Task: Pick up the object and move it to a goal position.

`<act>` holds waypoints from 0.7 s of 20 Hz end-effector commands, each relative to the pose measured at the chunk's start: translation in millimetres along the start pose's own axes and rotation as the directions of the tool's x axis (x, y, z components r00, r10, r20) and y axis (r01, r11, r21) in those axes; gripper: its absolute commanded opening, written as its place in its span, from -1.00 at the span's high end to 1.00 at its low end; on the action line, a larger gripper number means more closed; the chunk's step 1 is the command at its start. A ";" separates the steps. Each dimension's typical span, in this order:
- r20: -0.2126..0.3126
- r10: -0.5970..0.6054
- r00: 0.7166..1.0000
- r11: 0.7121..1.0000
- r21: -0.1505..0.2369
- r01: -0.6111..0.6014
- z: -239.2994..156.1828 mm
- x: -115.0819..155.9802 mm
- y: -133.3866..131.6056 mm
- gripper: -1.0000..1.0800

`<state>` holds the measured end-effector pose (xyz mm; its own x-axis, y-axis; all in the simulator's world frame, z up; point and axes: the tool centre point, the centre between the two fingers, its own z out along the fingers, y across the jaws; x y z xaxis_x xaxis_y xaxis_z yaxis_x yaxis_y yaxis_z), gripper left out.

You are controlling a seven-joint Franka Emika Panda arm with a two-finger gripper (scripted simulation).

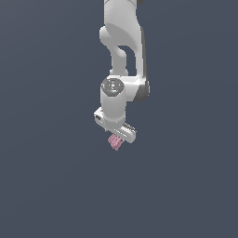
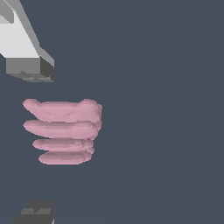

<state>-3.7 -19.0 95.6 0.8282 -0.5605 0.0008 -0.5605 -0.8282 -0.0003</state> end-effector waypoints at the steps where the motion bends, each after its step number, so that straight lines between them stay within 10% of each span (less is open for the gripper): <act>1: 0.001 0.008 1.000 1.000 0.000 -0.008 1.1 -0.4 0.2 -0.92; 14: 0.001 0.008 1.000 1.000 0.000 -0.008 44.0 -1.4 1.1 -0.92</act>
<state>-5.4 -19.1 58.2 0.8240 -0.5666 -0.0004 -0.5666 -0.8240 0.0005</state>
